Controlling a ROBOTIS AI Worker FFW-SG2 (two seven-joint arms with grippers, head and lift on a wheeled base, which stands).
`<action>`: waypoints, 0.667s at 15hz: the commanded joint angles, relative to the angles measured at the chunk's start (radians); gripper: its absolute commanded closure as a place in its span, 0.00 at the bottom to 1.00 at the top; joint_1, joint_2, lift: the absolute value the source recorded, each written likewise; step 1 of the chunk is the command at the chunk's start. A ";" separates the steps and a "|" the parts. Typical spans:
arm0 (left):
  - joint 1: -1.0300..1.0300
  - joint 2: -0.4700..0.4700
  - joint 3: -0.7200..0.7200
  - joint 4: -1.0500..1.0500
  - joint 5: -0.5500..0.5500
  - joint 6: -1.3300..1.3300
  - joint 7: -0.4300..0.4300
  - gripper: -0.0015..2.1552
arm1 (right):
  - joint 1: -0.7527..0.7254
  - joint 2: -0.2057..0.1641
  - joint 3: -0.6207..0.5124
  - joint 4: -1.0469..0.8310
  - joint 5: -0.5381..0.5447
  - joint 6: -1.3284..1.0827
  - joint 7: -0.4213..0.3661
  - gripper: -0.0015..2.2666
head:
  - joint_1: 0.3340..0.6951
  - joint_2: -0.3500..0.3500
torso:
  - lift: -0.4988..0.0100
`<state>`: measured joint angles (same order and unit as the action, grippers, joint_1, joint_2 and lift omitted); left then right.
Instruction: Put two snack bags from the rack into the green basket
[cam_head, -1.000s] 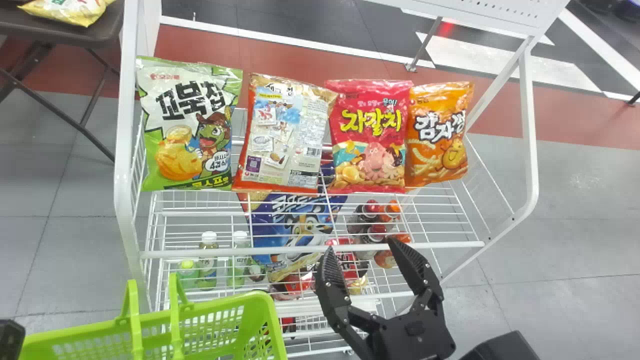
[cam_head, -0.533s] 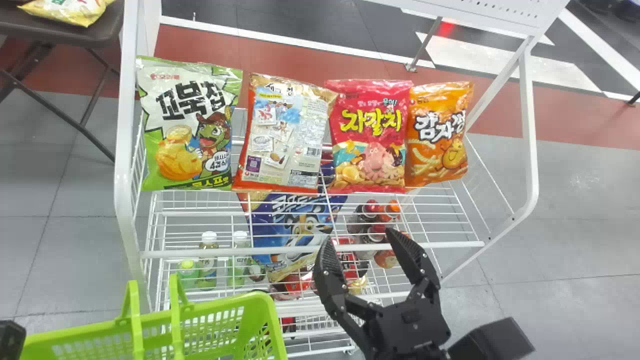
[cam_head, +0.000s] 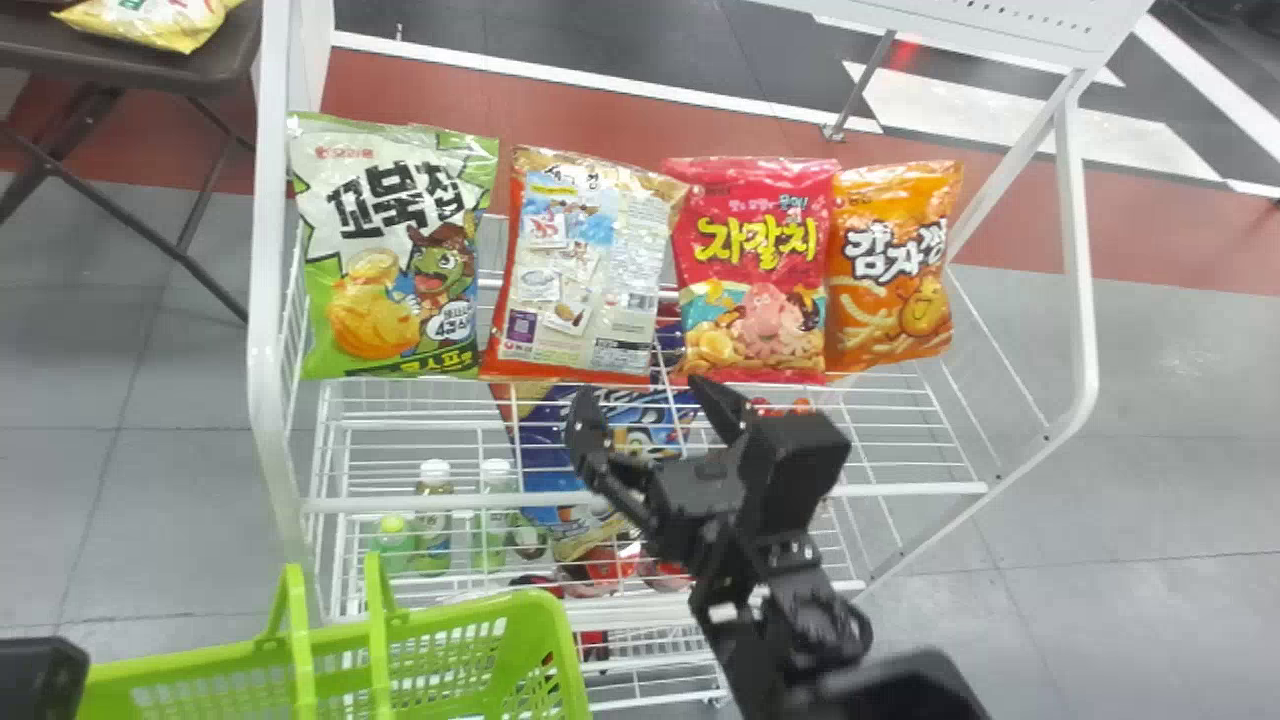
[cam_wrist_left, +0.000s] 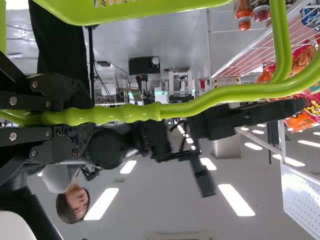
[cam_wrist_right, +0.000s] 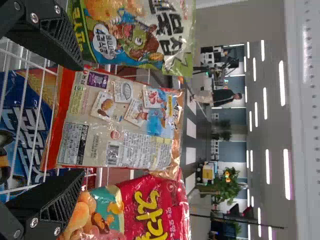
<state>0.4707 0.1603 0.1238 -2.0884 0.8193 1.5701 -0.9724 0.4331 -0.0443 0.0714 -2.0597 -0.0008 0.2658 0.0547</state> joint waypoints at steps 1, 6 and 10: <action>-0.012 -0.002 0.002 0.007 -0.005 0.001 0.001 0.59 | -0.129 0.000 -0.002 0.096 -0.005 0.028 0.004 0.04 | 1.00 0.09 | 0.97; -0.057 -0.002 -0.004 0.048 -0.011 0.001 0.003 0.59 | -0.307 0.000 -0.005 0.230 -0.021 0.080 0.014 0.04 | 1.00 0.14 | 0.97; -0.084 0.005 -0.001 0.071 -0.009 0.001 0.003 0.59 | -0.412 0.001 -0.004 0.319 -0.011 0.154 0.021 0.05 | 1.00 0.17 | 0.97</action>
<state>0.3958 0.1630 0.1211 -2.0240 0.8083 1.5701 -0.9694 0.0529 -0.0440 0.0667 -1.7676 -0.0122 0.3977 0.0735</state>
